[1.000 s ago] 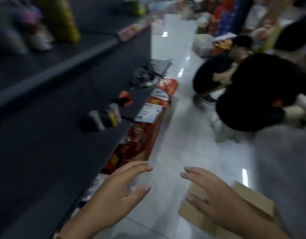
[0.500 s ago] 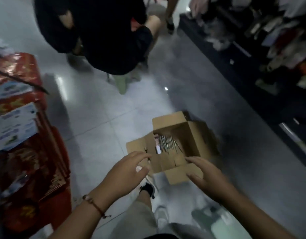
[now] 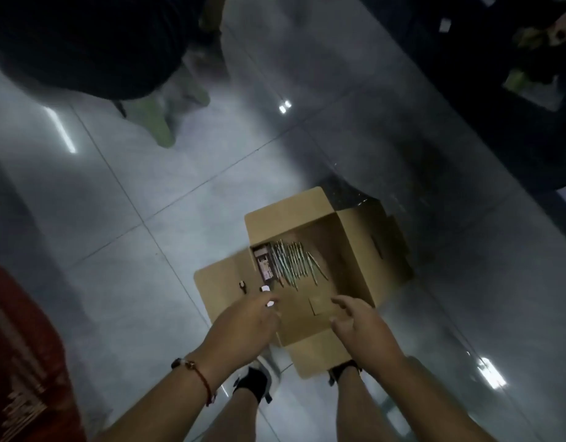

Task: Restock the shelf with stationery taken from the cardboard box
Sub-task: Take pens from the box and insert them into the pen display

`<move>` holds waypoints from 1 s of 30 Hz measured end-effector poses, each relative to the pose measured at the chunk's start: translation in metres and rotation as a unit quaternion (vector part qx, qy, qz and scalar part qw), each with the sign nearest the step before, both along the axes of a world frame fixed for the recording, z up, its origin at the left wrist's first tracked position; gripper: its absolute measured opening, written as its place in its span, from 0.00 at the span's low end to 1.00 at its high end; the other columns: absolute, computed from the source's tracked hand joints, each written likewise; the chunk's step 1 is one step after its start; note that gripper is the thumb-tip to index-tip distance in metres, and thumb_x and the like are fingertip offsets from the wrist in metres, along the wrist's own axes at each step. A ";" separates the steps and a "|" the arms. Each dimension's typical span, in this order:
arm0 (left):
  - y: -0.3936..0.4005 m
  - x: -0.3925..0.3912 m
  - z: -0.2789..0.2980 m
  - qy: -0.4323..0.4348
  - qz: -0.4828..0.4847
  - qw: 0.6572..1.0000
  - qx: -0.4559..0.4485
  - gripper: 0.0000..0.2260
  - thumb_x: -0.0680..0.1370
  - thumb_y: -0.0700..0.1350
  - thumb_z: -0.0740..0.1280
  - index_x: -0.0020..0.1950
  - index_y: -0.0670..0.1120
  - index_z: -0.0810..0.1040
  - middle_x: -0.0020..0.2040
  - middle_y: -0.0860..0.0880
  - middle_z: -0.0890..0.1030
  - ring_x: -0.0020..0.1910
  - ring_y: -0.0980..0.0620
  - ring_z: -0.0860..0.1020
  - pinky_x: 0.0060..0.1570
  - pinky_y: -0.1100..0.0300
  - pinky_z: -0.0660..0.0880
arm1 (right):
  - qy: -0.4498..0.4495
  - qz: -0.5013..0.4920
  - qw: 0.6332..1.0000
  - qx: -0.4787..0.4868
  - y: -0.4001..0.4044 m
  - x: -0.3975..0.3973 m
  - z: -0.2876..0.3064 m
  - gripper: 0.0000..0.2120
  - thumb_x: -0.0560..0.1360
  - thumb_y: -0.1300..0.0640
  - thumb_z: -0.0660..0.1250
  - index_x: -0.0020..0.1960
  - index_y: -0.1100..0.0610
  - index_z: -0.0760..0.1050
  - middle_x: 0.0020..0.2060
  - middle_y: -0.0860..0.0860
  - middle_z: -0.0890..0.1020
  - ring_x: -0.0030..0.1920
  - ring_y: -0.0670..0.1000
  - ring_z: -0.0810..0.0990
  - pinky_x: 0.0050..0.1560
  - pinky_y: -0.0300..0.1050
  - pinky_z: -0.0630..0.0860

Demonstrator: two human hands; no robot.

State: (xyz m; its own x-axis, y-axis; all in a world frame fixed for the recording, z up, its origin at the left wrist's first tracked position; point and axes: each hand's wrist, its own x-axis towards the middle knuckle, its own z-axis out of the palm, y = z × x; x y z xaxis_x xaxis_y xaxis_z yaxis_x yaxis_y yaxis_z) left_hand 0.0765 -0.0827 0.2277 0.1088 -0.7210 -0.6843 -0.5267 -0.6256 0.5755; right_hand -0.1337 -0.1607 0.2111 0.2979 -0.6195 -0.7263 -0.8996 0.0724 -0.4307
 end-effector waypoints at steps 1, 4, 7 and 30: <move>-0.012 -0.006 -0.031 0.001 -0.004 1.000 0.005 0.15 0.82 0.47 0.61 0.68 0.57 0.73 0.59 0.55 0.76 0.51 0.60 0.74 0.47 0.70 0.69 | -0.001 0.000 1.000 0.009 -0.013 0.000 -0.033 0.19 0.79 0.52 0.64 0.70 0.47 0.70 0.66 0.46 0.73 0.57 0.42 0.73 0.56 0.35 0.69; -0.039 -0.025 -0.136 -0.001 -0.018 0.999 0.037 0.17 0.82 0.47 0.61 0.70 0.57 0.71 0.62 0.55 0.76 0.56 0.58 0.74 0.55 0.65 0.70 | 0.017 0.024 0.999 0.036 -0.045 -0.003 -0.149 0.20 0.79 0.52 0.64 0.71 0.48 0.70 0.66 0.47 0.73 0.62 0.47 0.74 0.59 0.41 0.72; -0.056 -0.043 -0.245 -0.014 -0.015 0.998 0.055 0.17 0.82 0.48 0.60 0.71 0.54 0.71 0.63 0.53 0.74 0.58 0.56 0.75 0.58 0.62 0.72 | 0.036 0.042 0.996 0.064 -0.064 -0.009 -0.263 0.22 0.77 0.52 0.66 0.71 0.51 0.70 0.67 0.50 0.74 0.65 0.51 0.74 0.63 0.46 0.71; -0.149 -0.136 -0.557 -0.255 0.047 0.962 0.091 0.12 0.80 0.52 0.64 0.56 0.45 0.76 0.50 0.46 0.81 0.49 0.45 0.81 0.45 0.57 0.72 | 0.211 0.131 0.968 0.027 -0.090 -0.015 -0.541 0.12 0.77 0.55 0.65 0.59 0.58 0.74 0.56 0.56 0.80 0.56 0.58 0.80 0.47 0.47 0.74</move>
State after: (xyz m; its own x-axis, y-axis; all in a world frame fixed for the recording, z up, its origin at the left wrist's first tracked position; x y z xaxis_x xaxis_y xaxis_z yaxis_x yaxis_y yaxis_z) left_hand -0.0592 -0.2313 -0.3295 0.5219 -0.5652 -0.6389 -0.6479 -0.7498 0.1342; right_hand -0.1485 -0.2507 -0.3295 0.1096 -0.5196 -0.8473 -0.9851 -0.1703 -0.0230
